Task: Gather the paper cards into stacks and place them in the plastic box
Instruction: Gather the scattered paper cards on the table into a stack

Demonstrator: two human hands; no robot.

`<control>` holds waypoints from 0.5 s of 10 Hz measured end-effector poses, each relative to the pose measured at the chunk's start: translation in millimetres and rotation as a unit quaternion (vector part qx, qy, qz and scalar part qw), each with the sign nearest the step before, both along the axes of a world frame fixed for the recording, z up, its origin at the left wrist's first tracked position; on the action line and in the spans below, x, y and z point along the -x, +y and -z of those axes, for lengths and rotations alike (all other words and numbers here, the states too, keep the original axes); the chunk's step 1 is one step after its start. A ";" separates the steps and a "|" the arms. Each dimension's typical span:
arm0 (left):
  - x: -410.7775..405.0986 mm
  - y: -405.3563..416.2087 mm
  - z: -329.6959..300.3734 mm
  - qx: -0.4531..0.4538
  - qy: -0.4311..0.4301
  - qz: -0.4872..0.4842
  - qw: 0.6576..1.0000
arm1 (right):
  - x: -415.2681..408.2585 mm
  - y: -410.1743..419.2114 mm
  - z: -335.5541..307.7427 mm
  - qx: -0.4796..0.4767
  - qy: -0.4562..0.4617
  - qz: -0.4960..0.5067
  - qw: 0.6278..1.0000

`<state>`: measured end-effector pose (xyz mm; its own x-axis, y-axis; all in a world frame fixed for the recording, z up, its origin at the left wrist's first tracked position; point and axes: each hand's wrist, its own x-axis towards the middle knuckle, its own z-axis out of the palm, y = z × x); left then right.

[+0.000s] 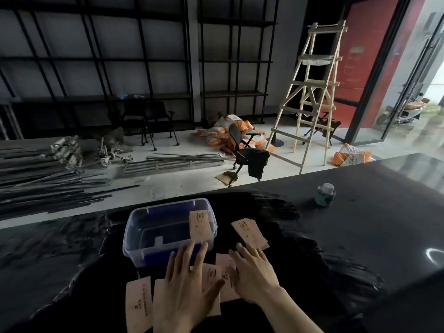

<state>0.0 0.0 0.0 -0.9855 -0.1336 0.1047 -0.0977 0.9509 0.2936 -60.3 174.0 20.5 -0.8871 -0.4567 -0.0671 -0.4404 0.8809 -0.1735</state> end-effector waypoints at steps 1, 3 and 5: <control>-8.8 2.8 13.9 -0.011 0.004 0.009 1.000 | 0.2 1.4 7.7 -0.020 -0.031 -0.036 0.999; -4.8 4.0 27.0 -0.103 -0.158 -0.123 0.974 | -3.8 2.1 19.7 -0.052 -0.038 -0.070 0.995; -30.8 -1.7 7.7 -0.049 -0.042 -0.046 0.997 | -0.2 0.9 15.3 -0.057 0.023 -0.108 0.992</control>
